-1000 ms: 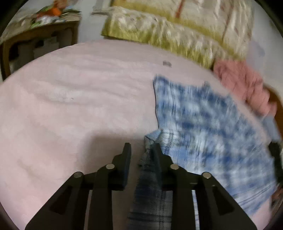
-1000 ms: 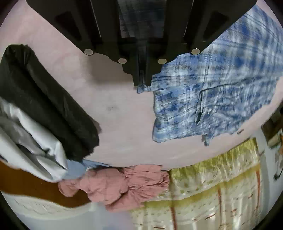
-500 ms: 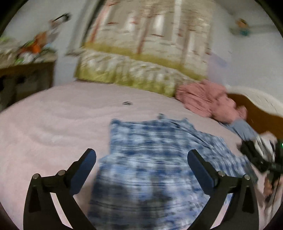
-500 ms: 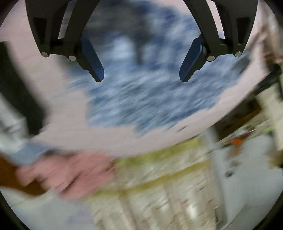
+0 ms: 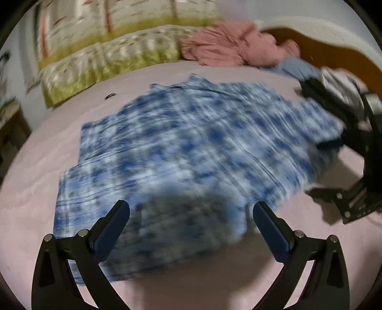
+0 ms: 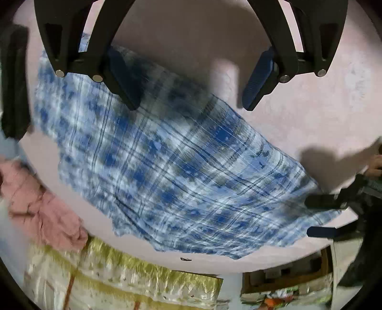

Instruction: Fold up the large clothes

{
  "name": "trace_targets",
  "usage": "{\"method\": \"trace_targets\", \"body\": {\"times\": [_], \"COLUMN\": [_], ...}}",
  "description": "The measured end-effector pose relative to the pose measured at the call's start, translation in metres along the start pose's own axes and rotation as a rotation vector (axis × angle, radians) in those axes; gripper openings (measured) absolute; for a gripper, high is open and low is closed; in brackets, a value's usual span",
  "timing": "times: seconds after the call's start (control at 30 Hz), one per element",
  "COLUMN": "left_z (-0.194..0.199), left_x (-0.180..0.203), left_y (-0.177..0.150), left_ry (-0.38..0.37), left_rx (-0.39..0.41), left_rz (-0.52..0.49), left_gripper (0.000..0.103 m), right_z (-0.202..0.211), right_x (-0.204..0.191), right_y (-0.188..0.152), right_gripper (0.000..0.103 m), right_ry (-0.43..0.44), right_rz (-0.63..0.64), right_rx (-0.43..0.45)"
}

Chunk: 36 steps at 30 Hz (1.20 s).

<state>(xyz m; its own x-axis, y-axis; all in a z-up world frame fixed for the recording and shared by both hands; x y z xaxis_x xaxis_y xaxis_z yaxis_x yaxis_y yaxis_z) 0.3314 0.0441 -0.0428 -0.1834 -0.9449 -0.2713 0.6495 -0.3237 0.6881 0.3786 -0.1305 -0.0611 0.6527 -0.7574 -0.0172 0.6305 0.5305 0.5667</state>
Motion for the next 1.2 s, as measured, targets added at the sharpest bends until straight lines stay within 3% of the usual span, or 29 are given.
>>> {"method": "trace_targets", "body": {"times": [0.1, 0.17, 0.3, 0.5, 0.6, 0.7, 0.83, 0.87, 0.93, 1.03, 1.1, 1.17, 1.2], "left_z": [-0.005, -0.016, -0.027, -0.033, -0.046, -0.047, -0.045, -0.045, -0.047, -0.043, -0.041, -0.036, -0.035], "left_x": [0.027, 0.033, 0.024, -0.030, -0.061, -0.076, -0.084, -0.084, -0.083, -0.087, -0.089, -0.090, -0.089], "left_y": [-0.009, -0.015, -0.019, -0.019, -0.026, -0.027, -0.028, -0.029, -0.028, -0.026, -0.023, -0.020, -0.020], "left_ry": [0.013, 0.064, 0.071, 0.360, 0.337, 0.318, 0.323, 0.315, 0.316, 0.331, 0.353, 0.386, 0.394], "left_rx": [-0.022, -0.055, -0.098, -0.095, -0.152, -0.141, -0.132, -0.130, -0.132, -0.115, -0.101, -0.069, -0.059], "left_rz": [-0.089, -0.113, -0.043, 0.030, 0.145, 0.191, 0.204, 0.206, 0.196, 0.197, 0.187, 0.159, 0.152], "left_gripper": [0.102, 0.102, 0.103, 0.103, 0.103, 0.096, 0.096, 0.096, 0.096, 0.096, 0.096, 0.096, 0.096], "right_z": [-0.010, -0.010, -0.012, -0.003, -0.002, 0.003, 0.012, 0.012, 0.015, 0.021, 0.023, 0.025, 0.026], "right_x": [-0.003, -0.003, 0.013, 0.045, 0.064, 0.082, 0.107, 0.111, 0.115, 0.116, 0.116, 0.116, 0.115], "right_y": [-0.001, 0.001, 0.003, -0.001, -0.007, -0.011, -0.020, -0.022, -0.023, -0.023, -0.021, -0.019, -0.018], "right_gripper": [0.089, 0.089, 0.089, 0.089, 0.089, 0.089, 0.089, 0.089, 0.088, 0.076, 0.053, 0.042, 0.041], "right_ry": [-0.043, -0.084, -0.145, -0.245, -0.309, -0.338, -0.565, -0.585, -0.546, -0.507, -0.494, -0.489, -0.487], "right_rz": [-0.010, -0.007, -0.074, -0.135, -0.168, -0.200, -0.163, -0.163, -0.180, -0.192, -0.198, -0.209, -0.215], "right_rx": [-0.018, -0.002, 0.010, 0.014, -0.008, -0.009, -0.043, -0.054, -0.045, -0.017, -0.004, 0.014, 0.023]}}
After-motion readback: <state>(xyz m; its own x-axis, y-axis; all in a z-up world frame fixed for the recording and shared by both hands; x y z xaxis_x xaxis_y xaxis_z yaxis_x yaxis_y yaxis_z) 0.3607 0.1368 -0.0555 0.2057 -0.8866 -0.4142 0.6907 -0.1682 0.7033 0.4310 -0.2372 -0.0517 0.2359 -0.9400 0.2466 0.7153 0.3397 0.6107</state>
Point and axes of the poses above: each gripper's, at about its wrist camera, not at the fingertips, and z roughly against the way its jaws point, x to its right, y to its top, the point moved 5 cm from there along -z, roughly the way its jaws point, and after that the axes turned 14 degrees about y, right-handed, at the moved point
